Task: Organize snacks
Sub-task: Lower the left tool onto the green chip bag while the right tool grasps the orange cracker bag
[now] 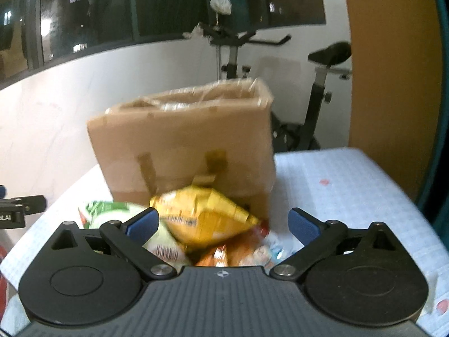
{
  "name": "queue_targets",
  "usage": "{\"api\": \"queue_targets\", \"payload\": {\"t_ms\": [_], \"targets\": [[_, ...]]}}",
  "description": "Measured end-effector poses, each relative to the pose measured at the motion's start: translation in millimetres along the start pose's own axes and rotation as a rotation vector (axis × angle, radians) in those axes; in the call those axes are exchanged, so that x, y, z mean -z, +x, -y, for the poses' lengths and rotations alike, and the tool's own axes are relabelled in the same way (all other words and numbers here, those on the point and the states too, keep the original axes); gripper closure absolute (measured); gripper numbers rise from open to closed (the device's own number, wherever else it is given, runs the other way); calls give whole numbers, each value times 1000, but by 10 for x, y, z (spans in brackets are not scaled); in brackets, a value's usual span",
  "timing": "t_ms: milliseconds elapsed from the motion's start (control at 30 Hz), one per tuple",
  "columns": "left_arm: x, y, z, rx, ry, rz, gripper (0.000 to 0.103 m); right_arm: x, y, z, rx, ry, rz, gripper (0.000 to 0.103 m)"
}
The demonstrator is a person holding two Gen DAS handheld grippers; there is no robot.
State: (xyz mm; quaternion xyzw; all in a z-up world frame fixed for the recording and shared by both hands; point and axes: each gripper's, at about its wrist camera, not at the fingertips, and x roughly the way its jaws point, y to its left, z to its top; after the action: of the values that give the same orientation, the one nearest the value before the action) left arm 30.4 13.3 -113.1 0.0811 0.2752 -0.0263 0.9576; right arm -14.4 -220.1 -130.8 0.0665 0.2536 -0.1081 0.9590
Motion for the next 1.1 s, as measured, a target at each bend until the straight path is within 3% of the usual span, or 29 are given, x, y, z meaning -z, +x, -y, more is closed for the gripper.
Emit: {"api": "queue_targets", "payload": {"t_ms": [300, 667, 1100], "targets": [[295, 203, 98, 96, 9, -45, 4, 311, 119, -159, -47, -68, -78, 8], [477, 415, 287, 182, 75, -105, 4, 485, 177, -94, -45, -41, -130, 12], [646, 632, 130, 281, -30, -152, 2, 587, 309, -85, -61, -8, -197, 12]]}}
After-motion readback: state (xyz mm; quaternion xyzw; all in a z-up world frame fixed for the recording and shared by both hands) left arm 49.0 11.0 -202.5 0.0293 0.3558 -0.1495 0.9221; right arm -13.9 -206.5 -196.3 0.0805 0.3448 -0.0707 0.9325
